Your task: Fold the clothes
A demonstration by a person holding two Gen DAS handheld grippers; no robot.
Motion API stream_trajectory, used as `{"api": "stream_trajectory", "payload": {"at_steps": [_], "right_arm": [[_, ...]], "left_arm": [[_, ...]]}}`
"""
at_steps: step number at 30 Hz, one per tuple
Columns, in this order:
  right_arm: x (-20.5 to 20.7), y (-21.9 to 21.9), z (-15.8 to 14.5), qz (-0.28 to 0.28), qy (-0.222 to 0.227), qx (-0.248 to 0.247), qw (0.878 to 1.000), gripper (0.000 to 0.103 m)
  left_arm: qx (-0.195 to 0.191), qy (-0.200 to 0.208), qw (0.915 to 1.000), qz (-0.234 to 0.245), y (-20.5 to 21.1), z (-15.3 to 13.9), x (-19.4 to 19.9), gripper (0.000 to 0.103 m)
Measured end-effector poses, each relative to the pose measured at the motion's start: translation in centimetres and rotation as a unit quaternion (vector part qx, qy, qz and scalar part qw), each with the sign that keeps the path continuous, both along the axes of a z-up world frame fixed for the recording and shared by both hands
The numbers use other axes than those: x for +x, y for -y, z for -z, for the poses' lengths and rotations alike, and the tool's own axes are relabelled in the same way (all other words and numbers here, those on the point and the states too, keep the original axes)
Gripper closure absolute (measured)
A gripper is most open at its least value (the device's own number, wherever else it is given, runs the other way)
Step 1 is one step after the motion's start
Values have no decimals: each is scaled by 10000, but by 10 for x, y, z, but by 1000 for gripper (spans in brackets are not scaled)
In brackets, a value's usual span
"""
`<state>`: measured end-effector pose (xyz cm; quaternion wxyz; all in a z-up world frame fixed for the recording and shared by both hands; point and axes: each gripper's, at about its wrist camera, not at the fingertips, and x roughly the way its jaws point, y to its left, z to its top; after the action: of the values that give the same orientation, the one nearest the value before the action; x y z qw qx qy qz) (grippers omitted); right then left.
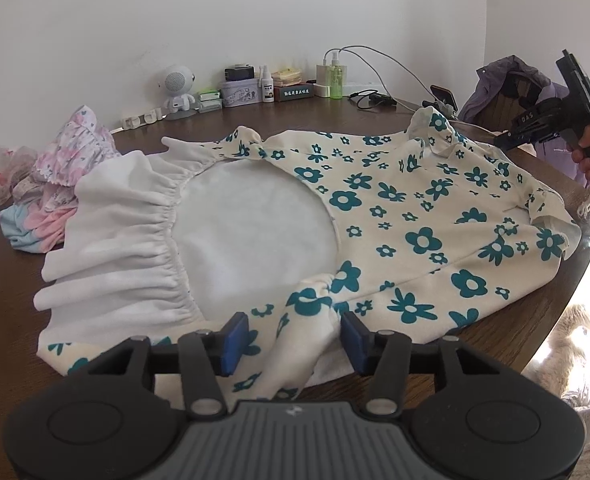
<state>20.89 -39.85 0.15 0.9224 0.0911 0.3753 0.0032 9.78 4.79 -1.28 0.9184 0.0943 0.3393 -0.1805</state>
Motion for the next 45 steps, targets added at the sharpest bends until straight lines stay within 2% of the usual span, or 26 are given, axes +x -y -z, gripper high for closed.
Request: {"api": "stream_trajectory", "payload": {"at_steps": [3,6,7,8,10,13,14,16,20,23,24,25,26,27,28,29,32,37,42,45], "right_arm": [[-13,-10,-14,-223,201,-5,9995,75],[-37,-30,-18,-607,227,-54,9979,60],[-47,-37,-16,-688,229,-77,9973,59],[-57,-44,-13,-770,233,-79,9967,59],[-73,-52,-6,-821,248,-45,9963,59],[-86,-62,1,-795,313,-171,9962,59],[-86,-64,3,-778,303,-226,9963,59],[-86,-69,7,-744,283,-333,9963,59],[-83,-71,15,-746,200,-239,9967,59],[-82,-72,22,-711,90,-334,9969,59],[-82,-74,22,-716,73,-419,9965,59],[-82,-76,22,-722,56,-505,9961,59],[-81,-77,22,-733,39,-531,9959,59],[-80,-77,22,-762,34,-566,9955,58],[-79,-78,23,-778,41,-605,9951,58],[-78,-78,23,-793,47,-644,9948,57],[-74,-77,24,-807,40,-718,9941,56],[-73,-60,25,-748,64,-705,9947,56],[-65,-45,25,-747,14,-737,9945,55],[-57,-38,21,-781,-36,-585,9952,55]], "left_arm": [[-142,68,9999,-20,-10,-14,-3,52],[-312,349,9985,-280,-28,-37,0,40],[-190,453,9977,-473,-33,-43,6,34],[-2,526,9962,-699,-38,-47,14,32],[292,526,9925,-1060,-50,-53,40,32],[390,231,9885,-1444,-75,-52,90,29],[359,65,9833,-1781,-87,-49,109,28],[116,-164,9763,-2154,-105,-44,141,28],[-508,-650,9710,-2245,-127,-26,190,28],[-685,-842,9676,-2281,-132,-14,202,29],[-651,-767,9696,-2228,-132,-13,201,30],[-528,-718,9726,-2149,-130,-12,199,35],[-400,-671,9753,-2067,-128,-11,197,53],[-470,-732,9763,-1984,-128,-13,194,62],[-549,-798,9770,-1901,-128,-14,191,88],[-629,-863,9775,-1817,-128,-15,187,98],[-331,-829,9778,-1894,-122,-16,165,98],[-124,-775,9793,-1867,-110,-17,98,98],[-217,-927,9786,-1827,-102,-18,40,98],[-221,-895,9768,-1935,-109,-25,25,91]]}}
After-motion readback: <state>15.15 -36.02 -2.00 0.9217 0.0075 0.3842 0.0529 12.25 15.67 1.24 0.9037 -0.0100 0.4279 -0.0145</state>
